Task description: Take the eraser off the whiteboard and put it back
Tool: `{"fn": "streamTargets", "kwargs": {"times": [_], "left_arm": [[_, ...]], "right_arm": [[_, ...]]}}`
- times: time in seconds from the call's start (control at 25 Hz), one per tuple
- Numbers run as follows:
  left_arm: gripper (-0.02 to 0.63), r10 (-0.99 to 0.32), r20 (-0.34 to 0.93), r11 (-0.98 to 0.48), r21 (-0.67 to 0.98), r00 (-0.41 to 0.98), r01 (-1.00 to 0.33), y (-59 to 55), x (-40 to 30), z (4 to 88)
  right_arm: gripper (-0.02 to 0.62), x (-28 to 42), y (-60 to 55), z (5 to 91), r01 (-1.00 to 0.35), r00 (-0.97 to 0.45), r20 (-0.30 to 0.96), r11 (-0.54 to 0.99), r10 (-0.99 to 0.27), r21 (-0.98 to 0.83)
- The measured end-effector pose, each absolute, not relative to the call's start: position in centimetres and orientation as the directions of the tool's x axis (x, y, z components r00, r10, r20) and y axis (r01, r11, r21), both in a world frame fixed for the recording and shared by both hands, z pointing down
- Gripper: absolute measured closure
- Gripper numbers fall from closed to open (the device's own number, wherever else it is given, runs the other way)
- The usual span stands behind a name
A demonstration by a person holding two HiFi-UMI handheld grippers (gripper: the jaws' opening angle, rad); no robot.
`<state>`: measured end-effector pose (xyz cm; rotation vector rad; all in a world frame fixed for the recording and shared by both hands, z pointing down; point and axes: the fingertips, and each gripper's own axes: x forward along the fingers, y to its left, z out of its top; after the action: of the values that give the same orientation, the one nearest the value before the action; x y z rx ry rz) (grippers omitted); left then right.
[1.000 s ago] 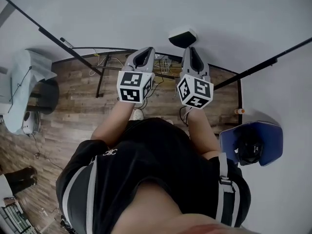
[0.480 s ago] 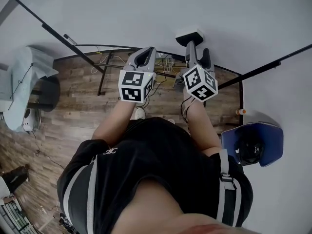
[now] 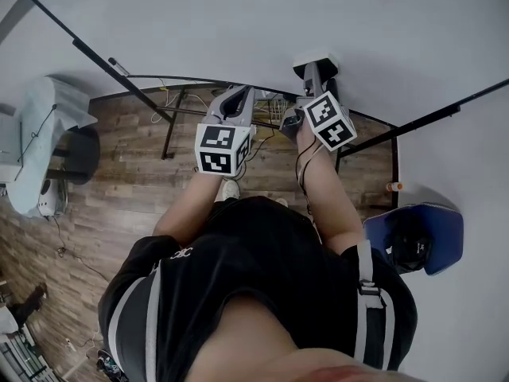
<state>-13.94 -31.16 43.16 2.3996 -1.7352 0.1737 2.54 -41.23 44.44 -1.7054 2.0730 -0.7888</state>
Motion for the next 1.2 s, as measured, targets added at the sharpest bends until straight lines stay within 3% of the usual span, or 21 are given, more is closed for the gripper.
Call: {"fn": "streamTargets", "kwargs": {"times": [0.6,0.76,1.2], "left_arm": [[0.598,-0.931,0.201,-0.296,0.074,0.305,-0.952,-31.6,-15.2,43.5],[0.598,-0.929,0.206,-0.299,0.071,0.308,-0.952,-31.9,-15.4,43.6],[0.598,-0.921,0.197,-0.330,0.070,0.338,-0.941,-32.2,-14.2,43.1]], "right_arm": [[0.299,0.7,-44.2,47.3,-0.752,-0.304,0.174,0.123,-0.937,-0.648],[0.333,0.6,-44.5,47.5,-0.781,-0.310,0.204,0.126,-0.929,-0.611],[0.335,0.7,-42.6,45.3,-0.755,-0.362,0.124,0.213,-0.924,-0.620]]}}
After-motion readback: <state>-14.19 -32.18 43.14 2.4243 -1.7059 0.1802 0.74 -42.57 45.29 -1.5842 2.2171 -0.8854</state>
